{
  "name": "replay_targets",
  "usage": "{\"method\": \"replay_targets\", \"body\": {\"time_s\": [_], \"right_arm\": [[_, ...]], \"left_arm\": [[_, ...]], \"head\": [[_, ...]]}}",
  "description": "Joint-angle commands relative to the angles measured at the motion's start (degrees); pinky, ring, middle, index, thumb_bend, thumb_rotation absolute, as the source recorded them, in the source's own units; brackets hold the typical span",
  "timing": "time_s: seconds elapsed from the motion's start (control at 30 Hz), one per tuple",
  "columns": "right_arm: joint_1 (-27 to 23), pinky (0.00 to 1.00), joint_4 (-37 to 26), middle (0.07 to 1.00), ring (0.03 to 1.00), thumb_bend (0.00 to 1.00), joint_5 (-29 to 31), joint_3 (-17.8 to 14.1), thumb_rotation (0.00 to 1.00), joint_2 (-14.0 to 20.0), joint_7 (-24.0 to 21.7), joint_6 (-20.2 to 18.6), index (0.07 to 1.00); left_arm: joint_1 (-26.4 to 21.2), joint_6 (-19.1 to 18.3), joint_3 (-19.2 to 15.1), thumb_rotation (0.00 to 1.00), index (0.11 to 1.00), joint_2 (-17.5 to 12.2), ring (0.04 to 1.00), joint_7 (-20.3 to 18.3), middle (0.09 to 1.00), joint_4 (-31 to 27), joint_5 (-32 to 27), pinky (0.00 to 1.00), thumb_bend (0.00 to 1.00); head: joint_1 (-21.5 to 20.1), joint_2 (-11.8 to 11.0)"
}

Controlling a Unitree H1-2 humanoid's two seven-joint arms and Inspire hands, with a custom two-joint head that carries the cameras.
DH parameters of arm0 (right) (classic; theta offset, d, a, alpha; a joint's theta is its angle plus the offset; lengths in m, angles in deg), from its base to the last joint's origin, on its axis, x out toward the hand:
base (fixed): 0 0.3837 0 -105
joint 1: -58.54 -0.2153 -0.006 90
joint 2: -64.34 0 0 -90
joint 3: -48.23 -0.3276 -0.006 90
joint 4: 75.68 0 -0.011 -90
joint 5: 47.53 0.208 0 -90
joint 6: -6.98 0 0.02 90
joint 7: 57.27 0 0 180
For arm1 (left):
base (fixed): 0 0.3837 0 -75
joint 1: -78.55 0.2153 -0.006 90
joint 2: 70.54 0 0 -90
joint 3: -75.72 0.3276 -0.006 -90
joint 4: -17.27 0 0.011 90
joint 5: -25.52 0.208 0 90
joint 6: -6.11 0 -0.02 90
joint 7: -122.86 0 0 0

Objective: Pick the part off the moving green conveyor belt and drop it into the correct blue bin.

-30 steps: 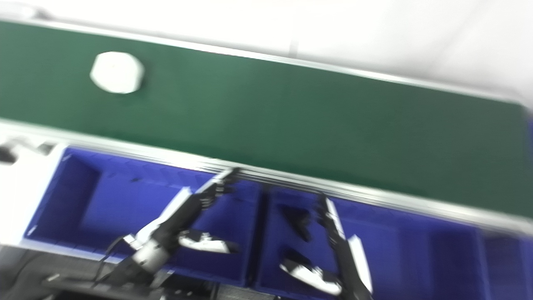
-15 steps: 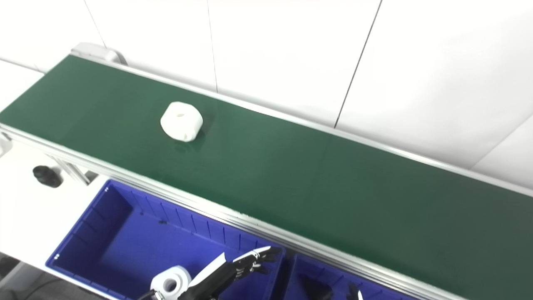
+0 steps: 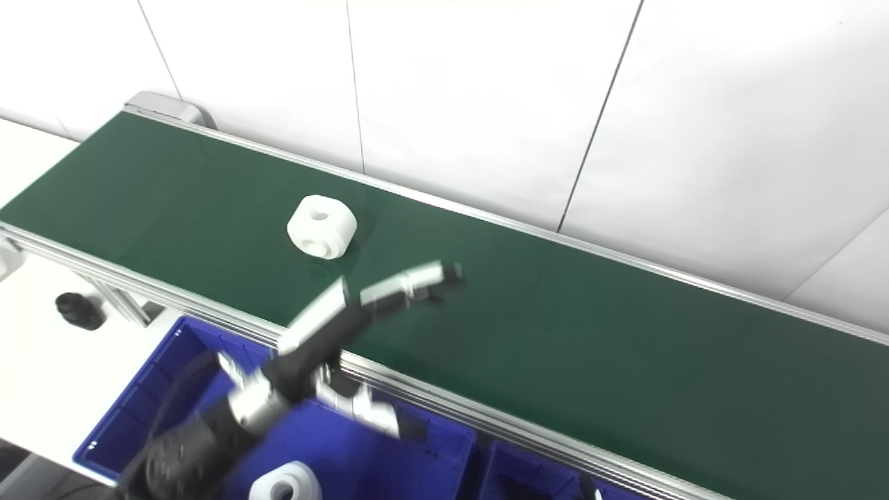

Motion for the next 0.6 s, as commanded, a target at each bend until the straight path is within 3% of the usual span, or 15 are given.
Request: {"method": "replay_targets", "body": {"time_s": [0.0, 0.13, 0.33, 0.4, 0.57], "right_arm": [[0.0, 0.94, -0.8, 1.000, 0.972, 0.86, -0.4, 0.4, 0.45, -0.1, 0.8, 3.5, 1.000], [-0.3, 0.96, -0.9, 1.000, 0.981, 0.86, -0.7, 0.6, 0.46, 0.2, 0.5, 3.4, 1.000], [-1.0, 0.98, -0.6, 1.000, 0.994, 0.86, -0.2, 1.1, 0.46, 0.4, 0.2, 3.5, 1.000], [-1.2, 0.97, -0.5, 1.000, 0.992, 0.85, 0.0, 1.4, 0.46, 0.5, 0.3, 3.5, 1.000], [-1.6, 1.00, 0.1, 1.000, 1.000, 0.85, -0.6, 1.9, 0.45, 0.4, 1.1, 3.5, 1.000]], "left_arm": [[-2.7, -5.9, -1.5, 0.29, 0.909, -2.3, 0.912, -2.4, 0.947, -3.9, 6.9, 0.85, 0.79], [-9.7, -13.8, -4.3, 0.17, 0.899, -5.2, 0.906, -6.1, 0.942, -6.3, 11.9, 0.83, 0.74], [-17.7, -22.3, -6.1, 0.17, 0.907, -8.9, 0.923, -10.9, 0.959, -6.6, 17.4, 0.83, 0.75], [-19.9, -23.4, -6.0, 0.20, 0.914, -10.0, 0.932, -11.5, 0.967, -5.3, 20.4, 0.83, 0.74], [-25.1, -23.2, -6.1, 0.12, 0.905, -12.0, 0.939, -10.5, 0.974, 3.2, 24.2, 0.88, 0.77]], "head": [[0.0, 0.0], [0.4, -0.3], [0.3, -0.4], [0.3, -0.5], [0.6, -0.9]]}}
